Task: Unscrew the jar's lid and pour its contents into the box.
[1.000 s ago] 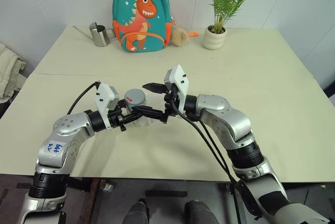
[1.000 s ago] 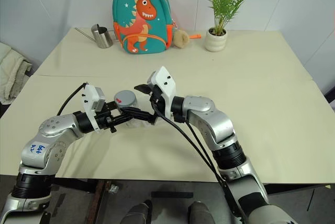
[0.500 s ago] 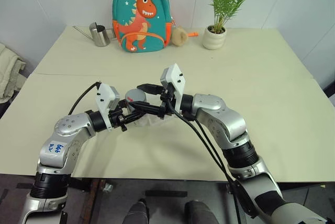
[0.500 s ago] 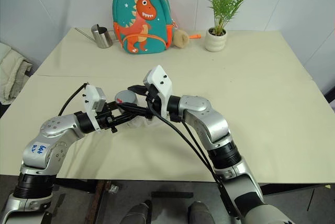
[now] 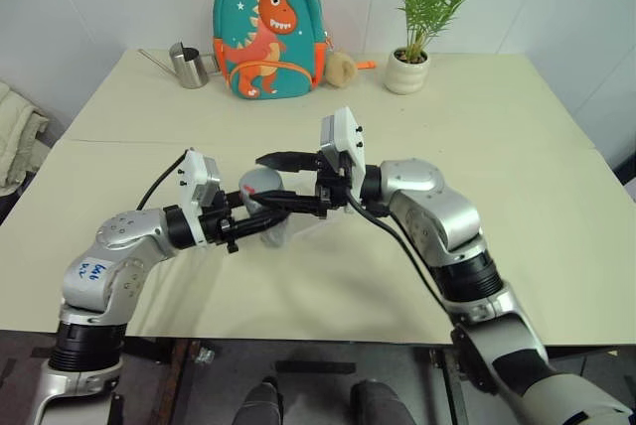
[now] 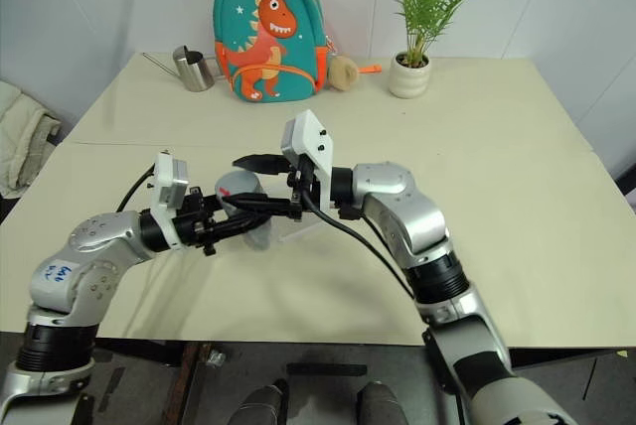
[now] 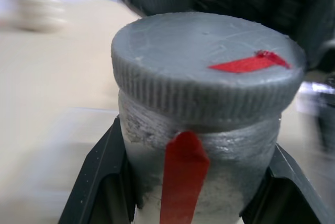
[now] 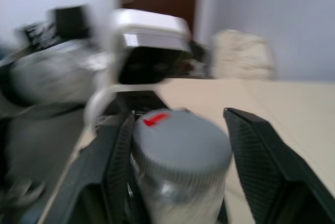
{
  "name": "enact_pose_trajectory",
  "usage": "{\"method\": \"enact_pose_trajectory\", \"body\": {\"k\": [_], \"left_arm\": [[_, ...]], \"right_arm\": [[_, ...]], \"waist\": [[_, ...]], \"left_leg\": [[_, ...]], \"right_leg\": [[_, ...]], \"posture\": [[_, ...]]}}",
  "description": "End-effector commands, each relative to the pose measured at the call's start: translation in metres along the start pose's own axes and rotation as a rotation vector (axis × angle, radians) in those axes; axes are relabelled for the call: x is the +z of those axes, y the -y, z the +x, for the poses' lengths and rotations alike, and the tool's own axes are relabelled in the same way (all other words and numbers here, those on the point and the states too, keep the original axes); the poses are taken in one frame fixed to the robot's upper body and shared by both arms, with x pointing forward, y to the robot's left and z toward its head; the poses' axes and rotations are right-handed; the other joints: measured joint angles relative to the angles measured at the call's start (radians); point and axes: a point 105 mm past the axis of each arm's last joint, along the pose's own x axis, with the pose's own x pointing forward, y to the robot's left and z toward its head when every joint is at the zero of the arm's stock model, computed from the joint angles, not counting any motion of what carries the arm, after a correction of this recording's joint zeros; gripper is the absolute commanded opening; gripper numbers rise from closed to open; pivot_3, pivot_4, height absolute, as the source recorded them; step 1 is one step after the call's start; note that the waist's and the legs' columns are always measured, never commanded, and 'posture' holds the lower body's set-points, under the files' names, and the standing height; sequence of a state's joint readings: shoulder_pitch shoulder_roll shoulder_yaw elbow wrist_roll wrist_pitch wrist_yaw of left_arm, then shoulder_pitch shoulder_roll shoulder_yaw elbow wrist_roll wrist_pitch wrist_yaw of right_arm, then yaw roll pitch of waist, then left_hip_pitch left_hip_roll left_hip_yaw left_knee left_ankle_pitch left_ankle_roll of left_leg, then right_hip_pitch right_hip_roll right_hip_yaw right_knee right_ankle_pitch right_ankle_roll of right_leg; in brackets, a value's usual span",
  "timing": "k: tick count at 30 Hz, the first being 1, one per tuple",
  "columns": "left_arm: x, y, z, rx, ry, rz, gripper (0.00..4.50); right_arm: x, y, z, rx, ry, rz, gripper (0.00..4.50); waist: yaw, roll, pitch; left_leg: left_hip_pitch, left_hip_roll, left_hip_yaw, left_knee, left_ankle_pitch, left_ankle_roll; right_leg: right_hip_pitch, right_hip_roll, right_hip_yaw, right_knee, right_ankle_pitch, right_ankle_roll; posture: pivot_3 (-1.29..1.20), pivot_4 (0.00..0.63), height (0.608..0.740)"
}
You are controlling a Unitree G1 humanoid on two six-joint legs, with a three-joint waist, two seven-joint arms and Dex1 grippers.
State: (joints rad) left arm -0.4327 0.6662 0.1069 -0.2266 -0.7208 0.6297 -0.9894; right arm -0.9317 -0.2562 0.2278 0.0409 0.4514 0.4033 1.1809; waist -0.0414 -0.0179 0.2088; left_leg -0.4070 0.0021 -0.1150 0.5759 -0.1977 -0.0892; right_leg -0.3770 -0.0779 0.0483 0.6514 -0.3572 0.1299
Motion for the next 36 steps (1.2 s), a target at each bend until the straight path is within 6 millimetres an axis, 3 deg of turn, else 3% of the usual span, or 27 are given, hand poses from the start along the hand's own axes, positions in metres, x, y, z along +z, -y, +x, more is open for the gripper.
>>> {"method": "enact_pose_trajectory", "body": {"k": [1, 4, 14, 17, 21, 22, 36], "left_arm": [[0.025, 0.023, 0.003, -0.171, 0.024, 0.067, 1.93], [0.021, 0.028, 0.003, -0.211, -0.002, 0.081, 1.93], [0.018, 0.016, 0.000, -0.103, 0.000, 0.150, 1.93], [0.014, 0.011, -0.003, -0.061, -0.019, 0.177, 1.93], [0.013, 0.004, -0.006, -0.005, -0.019, 0.203, 1.93], [0.013, 0.002, -0.006, 0.009, -0.017, 0.209, 1.93], [0.017, -0.019, -0.005, 0.153, 0.013, 0.237, 1.93]], "right_arm": [[0.005, -0.010, -0.002, 0.160, -0.013, -0.011, 2.48], [0.009, -0.006, -0.005, 0.191, -0.018, -0.007, 2.48], [0.008, -0.003, -0.010, 0.174, -0.023, 0.030, 2.48], [0.011, 0.002, -0.012, 0.120, -0.008, 0.075, 3.08], [0.015, 0.008, -0.011, 0.049, 0.006, 0.036, 4.40], [0.016, 0.009, -0.010, 0.029, 0.007, 0.026, 4.49], [0.006, 0.018, 0.009, -0.181, -0.022, 0.062, 4.49]], "waist": [[-0.004, 0.000, 0.000], [-0.011, 0.000, 0.000], [-0.012, 0.000, 0.000], [-0.012, 0.000, 0.000], [-0.012, 0.000, 0.000], [-0.012, 0.000, 0.000], [-0.011, 0.000, 0.000]], "left_leg": [[0.000, 0.000, 0.000, 0.000, 0.000, 0.000], [0.000, 0.000, 0.000, 0.000, 0.000, 0.000], [0.000, 0.000, 0.000, 0.000, 0.000, 0.000], [0.000, 0.000, 0.000, 0.000, 0.000, 0.000], [0.000, 0.000, 0.000, 0.000, 0.000, 0.000], [0.000, 0.000, 0.000, 0.000, 0.000, 0.000], [0.000, 0.000, 0.000, 0.000, 0.000, 0.000]], "right_leg": [[0.000, 0.000, 0.000, 0.000, 0.000, 0.000], [0.000, 0.000, 0.000, 0.000, 0.000, 0.000], [0.000, 0.000, 0.000, 0.000, 0.000, 0.000], [0.000, 0.000, 0.000, 0.000, 0.000, 0.000], [0.000, 0.000, 0.000, 0.000, 0.000, 0.000], [0.000, 0.000, 0.000, 0.000, 0.000, 0.000], [0.000, 0.000, 0.000, 0.000, 0.000, 0.000]], "posture": [[0.00, 0.150, 0.740], [0.00, 0.150, 0.740], [0.00, 0.150, 0.740], [0.00, 0.150, 0.740], [0.00, 0.150, 0.740], [0.00, 0.150, 0.740], [0.00, 0.150, 0.740]]}}
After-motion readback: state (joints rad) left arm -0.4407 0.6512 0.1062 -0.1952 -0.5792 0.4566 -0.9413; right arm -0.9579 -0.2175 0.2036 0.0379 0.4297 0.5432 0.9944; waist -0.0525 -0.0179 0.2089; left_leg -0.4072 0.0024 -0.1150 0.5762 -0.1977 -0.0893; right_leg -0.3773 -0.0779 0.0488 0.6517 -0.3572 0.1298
